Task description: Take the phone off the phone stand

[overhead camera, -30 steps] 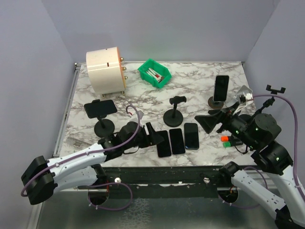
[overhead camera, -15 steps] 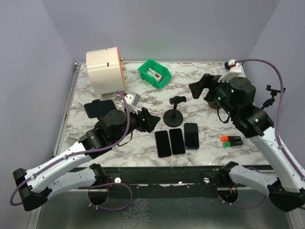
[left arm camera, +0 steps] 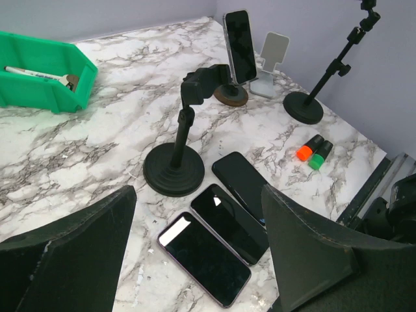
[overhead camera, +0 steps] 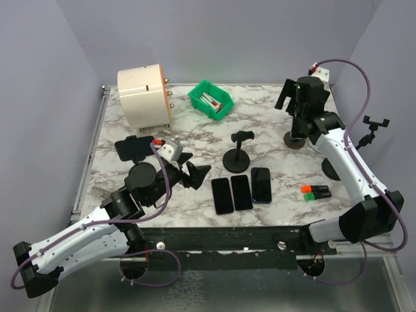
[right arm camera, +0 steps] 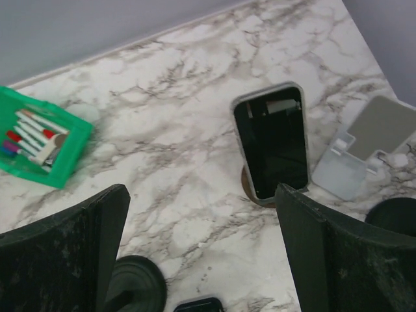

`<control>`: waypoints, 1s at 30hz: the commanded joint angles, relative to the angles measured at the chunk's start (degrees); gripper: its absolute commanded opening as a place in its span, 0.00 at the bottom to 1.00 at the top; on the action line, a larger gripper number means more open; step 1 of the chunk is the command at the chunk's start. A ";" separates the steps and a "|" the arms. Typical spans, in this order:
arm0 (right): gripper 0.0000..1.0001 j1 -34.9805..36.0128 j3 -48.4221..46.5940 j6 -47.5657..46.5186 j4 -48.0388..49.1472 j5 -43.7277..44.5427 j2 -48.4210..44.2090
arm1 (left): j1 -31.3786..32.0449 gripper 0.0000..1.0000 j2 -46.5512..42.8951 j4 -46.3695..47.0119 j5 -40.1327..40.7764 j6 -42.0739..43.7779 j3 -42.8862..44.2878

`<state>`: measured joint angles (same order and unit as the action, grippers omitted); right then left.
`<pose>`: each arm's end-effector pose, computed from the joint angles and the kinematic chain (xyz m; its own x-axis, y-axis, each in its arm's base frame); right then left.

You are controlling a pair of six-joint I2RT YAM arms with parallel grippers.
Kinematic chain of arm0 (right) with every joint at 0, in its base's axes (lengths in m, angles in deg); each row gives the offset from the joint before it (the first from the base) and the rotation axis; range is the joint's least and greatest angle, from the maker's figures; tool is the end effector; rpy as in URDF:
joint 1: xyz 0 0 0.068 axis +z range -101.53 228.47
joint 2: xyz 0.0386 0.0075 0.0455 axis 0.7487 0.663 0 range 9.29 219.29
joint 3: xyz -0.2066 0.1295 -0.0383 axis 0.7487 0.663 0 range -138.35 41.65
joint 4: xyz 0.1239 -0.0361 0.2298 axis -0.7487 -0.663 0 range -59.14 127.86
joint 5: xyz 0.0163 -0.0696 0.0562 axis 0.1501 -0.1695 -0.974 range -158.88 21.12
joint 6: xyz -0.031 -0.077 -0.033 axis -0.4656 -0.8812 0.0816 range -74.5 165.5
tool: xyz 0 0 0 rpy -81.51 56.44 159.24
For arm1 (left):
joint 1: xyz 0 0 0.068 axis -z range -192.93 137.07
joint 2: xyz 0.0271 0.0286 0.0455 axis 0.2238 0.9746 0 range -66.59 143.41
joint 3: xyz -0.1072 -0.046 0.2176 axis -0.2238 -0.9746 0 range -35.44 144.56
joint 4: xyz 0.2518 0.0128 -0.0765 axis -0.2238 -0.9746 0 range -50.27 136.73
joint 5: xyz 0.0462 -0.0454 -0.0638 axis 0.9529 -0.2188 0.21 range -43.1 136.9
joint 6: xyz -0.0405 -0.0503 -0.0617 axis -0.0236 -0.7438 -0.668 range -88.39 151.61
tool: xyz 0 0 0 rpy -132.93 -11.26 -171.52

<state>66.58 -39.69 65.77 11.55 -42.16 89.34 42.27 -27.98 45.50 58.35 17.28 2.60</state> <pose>0.3498 0.0766 0.3512 -0.3390 0.2147 -0.9160 0.2420 0.9607 0.1356 0.1468 -0.1834 0.3143 -0.1885 -0.1537 -0.9700 0.6657 0.7061 -0.2413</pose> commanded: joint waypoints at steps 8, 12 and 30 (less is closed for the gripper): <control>1.00 -12.02 15.82 -6.39 19.34 -10.87 -0.75 | -1.30 0.82 -3.16 0.58 -0.56 0.47 -1.15; 1.00 -13.58 20.04 -8.47 27.08 -12.48 -1.05 | -1.41 0.82 -3.78 1.02 -3.02 1.05 -1.67; 0.99 -19.04 18.37 -9.53 30.55 -19.56 7.08 | -1.49 0.82 -3.20 2.20 -6.08 1.23 -2.40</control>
<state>48.77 -19.25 56.72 41.32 -59.42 94.63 41.11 -31.13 47.07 53.63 17.76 0.50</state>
